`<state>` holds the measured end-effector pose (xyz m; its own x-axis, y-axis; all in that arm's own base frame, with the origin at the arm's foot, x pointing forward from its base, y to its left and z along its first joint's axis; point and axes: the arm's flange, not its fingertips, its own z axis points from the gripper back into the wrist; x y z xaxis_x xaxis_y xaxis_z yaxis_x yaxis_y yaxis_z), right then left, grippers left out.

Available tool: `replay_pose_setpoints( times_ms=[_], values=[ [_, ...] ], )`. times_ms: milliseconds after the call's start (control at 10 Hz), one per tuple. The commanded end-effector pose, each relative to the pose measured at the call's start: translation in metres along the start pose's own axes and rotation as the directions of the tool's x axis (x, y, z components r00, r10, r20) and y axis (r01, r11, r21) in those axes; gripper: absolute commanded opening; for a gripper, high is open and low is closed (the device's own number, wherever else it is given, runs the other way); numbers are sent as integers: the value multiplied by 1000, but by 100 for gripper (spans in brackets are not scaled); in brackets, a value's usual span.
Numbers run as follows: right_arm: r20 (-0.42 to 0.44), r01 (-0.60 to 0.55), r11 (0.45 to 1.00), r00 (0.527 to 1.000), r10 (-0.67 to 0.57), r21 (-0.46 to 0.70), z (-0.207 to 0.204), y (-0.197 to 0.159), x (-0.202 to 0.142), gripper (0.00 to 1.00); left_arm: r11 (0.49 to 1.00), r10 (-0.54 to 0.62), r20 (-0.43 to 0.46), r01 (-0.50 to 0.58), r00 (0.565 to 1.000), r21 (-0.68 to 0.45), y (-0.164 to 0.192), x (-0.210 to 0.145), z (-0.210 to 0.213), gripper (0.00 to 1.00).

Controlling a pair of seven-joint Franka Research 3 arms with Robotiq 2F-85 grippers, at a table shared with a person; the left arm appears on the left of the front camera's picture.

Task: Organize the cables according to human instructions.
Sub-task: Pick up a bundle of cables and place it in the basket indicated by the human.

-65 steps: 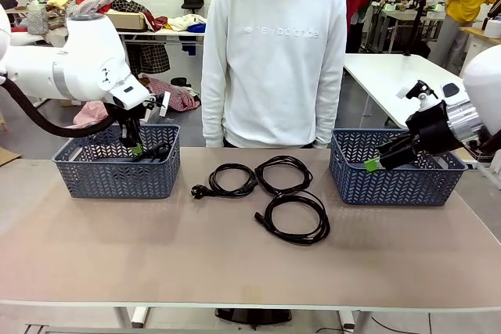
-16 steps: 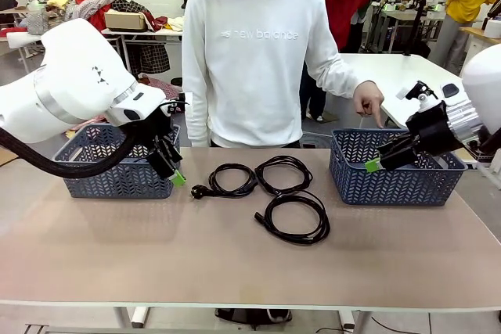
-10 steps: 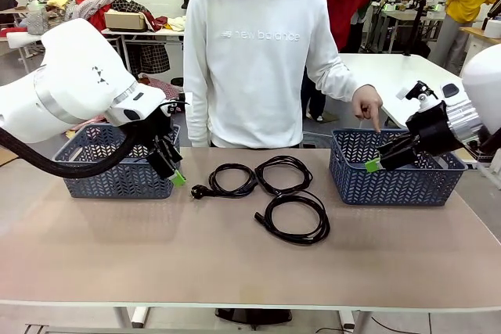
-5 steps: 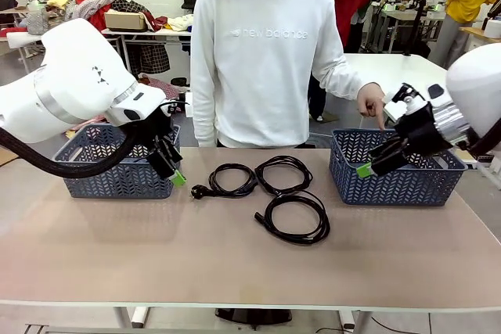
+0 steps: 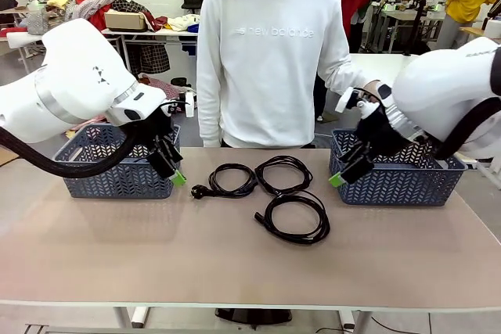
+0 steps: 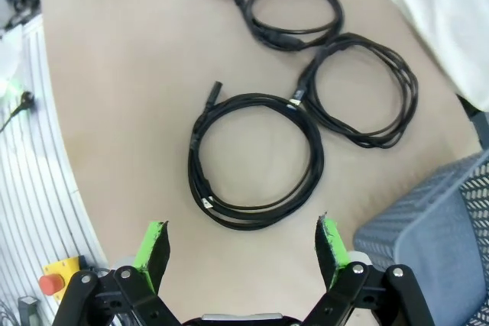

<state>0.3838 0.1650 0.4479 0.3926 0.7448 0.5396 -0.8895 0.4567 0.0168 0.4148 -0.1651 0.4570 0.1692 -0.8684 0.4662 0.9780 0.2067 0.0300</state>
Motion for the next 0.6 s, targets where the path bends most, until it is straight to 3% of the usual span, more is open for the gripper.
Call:
replay_pose_setpoints(
  times_ms=[0, 500],
  values=[
    [-75, -19, 999, 997, 21, 35, -9, 5, 21, 100, 1000, 2, 1, -2, 1000, -3, 2, 0, 2, 100],
    [-149, -36, 999, 988, 41, 37, -33, 18, 34, 100, 1000, 2, 1, -2, 1000, -3, 2, 0, 2, 100]
  ],
)
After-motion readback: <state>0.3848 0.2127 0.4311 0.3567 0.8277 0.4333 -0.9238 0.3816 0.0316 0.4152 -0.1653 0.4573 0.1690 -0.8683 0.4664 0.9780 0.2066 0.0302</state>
